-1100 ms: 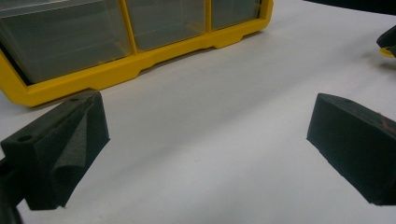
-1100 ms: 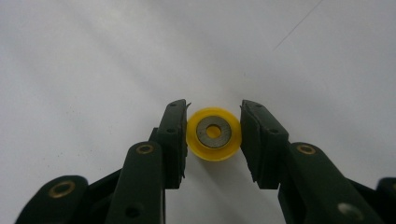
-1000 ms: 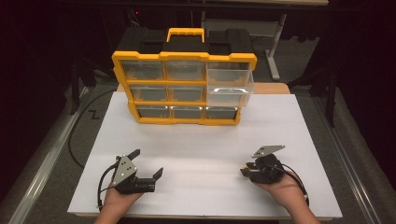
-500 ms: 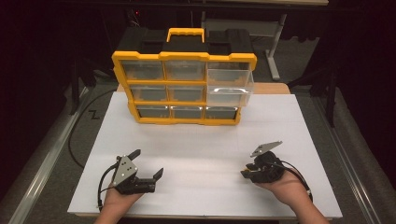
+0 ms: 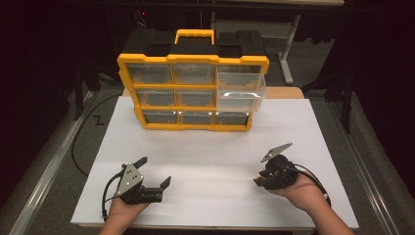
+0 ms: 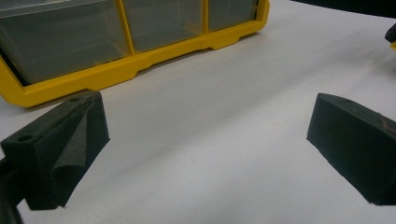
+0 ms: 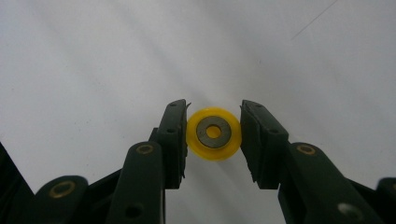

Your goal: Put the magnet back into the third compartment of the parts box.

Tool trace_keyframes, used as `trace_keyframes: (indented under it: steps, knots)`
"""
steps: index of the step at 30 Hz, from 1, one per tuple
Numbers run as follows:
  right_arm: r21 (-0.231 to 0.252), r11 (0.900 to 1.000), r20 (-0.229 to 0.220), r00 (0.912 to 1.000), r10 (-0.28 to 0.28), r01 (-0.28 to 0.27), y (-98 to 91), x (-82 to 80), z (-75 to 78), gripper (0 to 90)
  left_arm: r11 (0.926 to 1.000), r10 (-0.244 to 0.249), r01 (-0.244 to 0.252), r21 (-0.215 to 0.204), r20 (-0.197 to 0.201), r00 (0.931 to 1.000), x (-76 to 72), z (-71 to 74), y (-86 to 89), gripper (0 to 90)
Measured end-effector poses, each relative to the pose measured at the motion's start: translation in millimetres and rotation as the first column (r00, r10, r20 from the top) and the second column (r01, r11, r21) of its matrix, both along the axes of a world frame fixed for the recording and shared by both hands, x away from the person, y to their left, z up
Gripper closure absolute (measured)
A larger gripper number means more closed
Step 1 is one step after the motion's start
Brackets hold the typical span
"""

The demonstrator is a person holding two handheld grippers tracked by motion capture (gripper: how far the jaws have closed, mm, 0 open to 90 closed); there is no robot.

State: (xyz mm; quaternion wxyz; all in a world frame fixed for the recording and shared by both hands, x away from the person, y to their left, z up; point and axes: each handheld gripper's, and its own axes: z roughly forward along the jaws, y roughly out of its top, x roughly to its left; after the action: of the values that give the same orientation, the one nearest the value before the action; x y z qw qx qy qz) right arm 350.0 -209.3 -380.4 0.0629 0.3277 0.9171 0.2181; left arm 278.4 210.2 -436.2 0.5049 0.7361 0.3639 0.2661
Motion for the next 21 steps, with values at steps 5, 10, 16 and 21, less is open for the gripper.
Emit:
trace_keyframes:
  steps: [5,10,16,21]
  knots:
    - [-0.029,0.9994,-0.018,0.9997,0.019,-0.019,2.5,2.2,3.0,65.1,1.0000,0.000,0.000,-0.003,0.002,1.0000,-0.2,0.3,0.6,0.1]
    - [-0.048,0.9981,-0.026,0.9989,0.038,-0.039,7.0,3.0,4.1,65.2,1.0000,-0.002,0.002,-0.004,0.005,1.0000,-0.2,0.2,0.9,0.1]
    - [-0.070,0.9960,-0.037,0.9979,0.053,-0.056,10.3,4.7,4.8,65.2,1.0000,-0.002,0.002,-0.002,0.002,1.0000,0.4,0.0,0.8,0.1]
    - [-0.063,0.9964,-0.046,0.9974,0.055,-0.058,10.1,6.8,6.8,65.2,1.0000,-0.004,0.004,-0.006,0.008,1.0000,0.4,0.5,1.3,0.1]
